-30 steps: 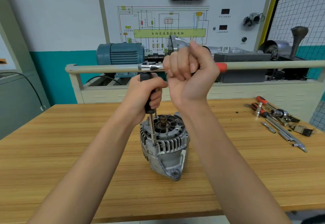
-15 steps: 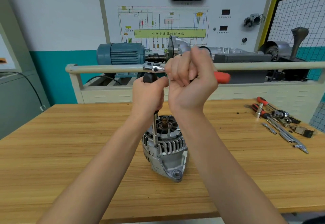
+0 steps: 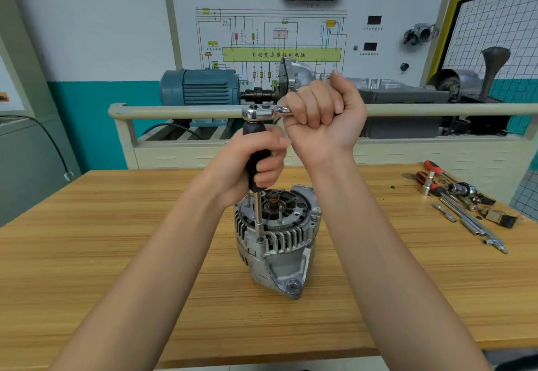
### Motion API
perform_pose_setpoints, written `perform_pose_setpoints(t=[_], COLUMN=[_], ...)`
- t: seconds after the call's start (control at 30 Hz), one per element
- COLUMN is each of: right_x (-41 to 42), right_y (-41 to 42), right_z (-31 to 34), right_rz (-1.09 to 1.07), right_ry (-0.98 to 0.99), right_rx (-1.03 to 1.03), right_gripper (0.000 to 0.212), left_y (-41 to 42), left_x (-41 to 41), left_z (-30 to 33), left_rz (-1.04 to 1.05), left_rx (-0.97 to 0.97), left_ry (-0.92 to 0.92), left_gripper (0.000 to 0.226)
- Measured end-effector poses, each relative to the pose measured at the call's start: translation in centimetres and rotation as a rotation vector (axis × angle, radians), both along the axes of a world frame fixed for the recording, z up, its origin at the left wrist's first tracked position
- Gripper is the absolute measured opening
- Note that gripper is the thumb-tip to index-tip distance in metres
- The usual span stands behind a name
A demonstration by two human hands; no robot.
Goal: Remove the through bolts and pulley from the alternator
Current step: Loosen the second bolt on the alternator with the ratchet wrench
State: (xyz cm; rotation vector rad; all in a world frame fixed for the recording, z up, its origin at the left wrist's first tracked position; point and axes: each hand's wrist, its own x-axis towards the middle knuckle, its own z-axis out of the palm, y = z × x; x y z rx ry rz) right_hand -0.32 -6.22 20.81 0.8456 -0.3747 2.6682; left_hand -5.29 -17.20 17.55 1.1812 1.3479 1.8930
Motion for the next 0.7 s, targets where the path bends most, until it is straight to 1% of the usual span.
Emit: perform_pose_setpoints(t=[0.07, 0.13, 0.23, 0.3, 0.37, 0.43, 0.5, 0.57, 0.63, 0.7], right_x=[0.0, 0.2, 0.7, 0.9, 1.1, 1.3, 1.5, 1.6, 1.6, 1.4], right_y=[0.2, -0.1, -1.1, -2.0, -2.9, -3.7, -4.3, -4.1, -3.2, -2.0], right_z=[0.0, -0.2, -0.6, -0.7, -0.9, -1.3, -1.7, -1.7, -1.2, -0.5], right_rz=[0.016, -0.055, -0.257, -0.410, -0.558, -0.732, -0.830, -0.785, -0.620, -0.419], right_ry=[-0.008, -0.001, 0.059, 0.121, 0.171, 0.188, 0.192, 0.199, 0.192, 0.119], right_rx=[-0.029, -0.010, 0.098, 0.182, 0.235, 0.263, 0.271, 0.258, 0.254, 0.215], right_gripper=[0.047, 0.047, 0.046, 0.050, 0.049, 0.044, 0.043, 0.043, 0.047, 0.049], left_y=[0.2, 0.4, 0.6, 1.2, 2.0, 2.6, 2.8, 2.6, 2.0, 1.2], left_x=[0.0, -0.1, -0.1, 0.3, 0.7, 1.1, 1.3, 1.3, 1.1, 0.7], left_z=[-0.1, -0.2, -0.3, -0.4, -0.4, -0.4, -0.5, -0.7, -0.7, -0.7], left_rz=[-0.073, -0.042, 0.162, 0.365, 0.557, 0.677, 0.725, 0.687, 0.589, 0.453], left_rx=[-0.015, -0.006, 0.033, 0.052, 0.076, 0.110, 0.145, 0.151, 0.134, 0.114], left_ry=[-0.013, -0.035, -0.058, -0.064, -0.070, -0.067, -0.042, -0.029, -0.021, 0.005], left_gripper=[0.030, 0.032, 0.041, 0.046, 0.044, 0.043, 0.044, 0.045, 0.043, 0.036])
